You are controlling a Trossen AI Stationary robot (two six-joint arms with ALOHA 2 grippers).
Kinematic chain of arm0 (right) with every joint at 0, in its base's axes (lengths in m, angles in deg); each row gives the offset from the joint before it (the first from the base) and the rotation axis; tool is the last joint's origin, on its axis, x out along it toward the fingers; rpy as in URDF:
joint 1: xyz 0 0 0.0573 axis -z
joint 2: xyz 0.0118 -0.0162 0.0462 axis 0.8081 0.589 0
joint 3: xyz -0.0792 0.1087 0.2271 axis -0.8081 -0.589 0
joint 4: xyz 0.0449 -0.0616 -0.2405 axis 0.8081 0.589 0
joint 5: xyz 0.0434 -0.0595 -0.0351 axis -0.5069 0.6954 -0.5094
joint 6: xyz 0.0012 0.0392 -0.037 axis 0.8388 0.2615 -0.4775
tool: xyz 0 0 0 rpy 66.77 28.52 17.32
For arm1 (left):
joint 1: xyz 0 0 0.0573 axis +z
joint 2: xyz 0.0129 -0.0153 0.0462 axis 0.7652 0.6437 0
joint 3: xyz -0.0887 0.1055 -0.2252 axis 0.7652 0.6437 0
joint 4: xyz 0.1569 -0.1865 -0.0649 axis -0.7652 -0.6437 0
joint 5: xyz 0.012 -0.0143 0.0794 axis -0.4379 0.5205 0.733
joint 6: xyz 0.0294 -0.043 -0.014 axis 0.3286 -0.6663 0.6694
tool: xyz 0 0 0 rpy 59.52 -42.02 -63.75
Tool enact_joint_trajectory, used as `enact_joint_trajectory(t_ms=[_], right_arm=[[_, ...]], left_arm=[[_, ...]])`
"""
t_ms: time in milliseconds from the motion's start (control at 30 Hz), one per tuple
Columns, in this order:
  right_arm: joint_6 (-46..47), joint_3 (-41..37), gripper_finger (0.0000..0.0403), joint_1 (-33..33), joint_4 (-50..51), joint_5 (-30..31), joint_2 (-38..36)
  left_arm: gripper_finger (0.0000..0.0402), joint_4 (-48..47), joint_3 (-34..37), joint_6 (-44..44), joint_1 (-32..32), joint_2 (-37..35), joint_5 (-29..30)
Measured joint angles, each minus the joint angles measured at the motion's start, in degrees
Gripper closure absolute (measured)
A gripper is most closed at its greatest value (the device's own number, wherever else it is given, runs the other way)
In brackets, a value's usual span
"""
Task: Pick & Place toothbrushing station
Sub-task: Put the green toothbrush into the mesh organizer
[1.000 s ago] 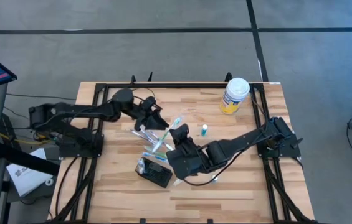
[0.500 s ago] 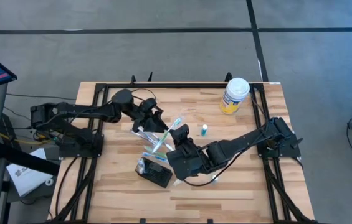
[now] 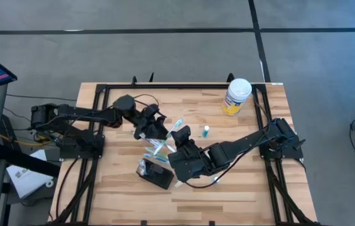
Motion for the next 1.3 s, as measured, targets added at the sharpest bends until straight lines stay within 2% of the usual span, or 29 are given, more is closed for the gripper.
enact_joint_trajectory(t_ms=[433, 800, 1033, 1300], right_arm=[[0.02, 0.0, 0.0403, 0.01, 0.0, -0.15, 0.02], [1.68, -0.11, 0.0403, 0.08, 0.73, -1.25, 0.08], [1.66, -0.11, 0.0403, 0.09, 1.23, -1.46, 0.07], [1.53, -0.11, 0.0403, -0.04, 2.48, -1.46, 0.07]], left_arm=[[0.0243, 0.06, 0.02, 0.16, -0.04, 1.39, 2.93], [0.032, 2.7, -0.24, 0.69, 0.58, 4.11, 3.06], [0.0384, 2.94, -0.24, 3.43, 0.58, 4.09, 2.81], [0.0387, 2.74, -0.22, 3.48, 0.6, 4.11, 3.11]])
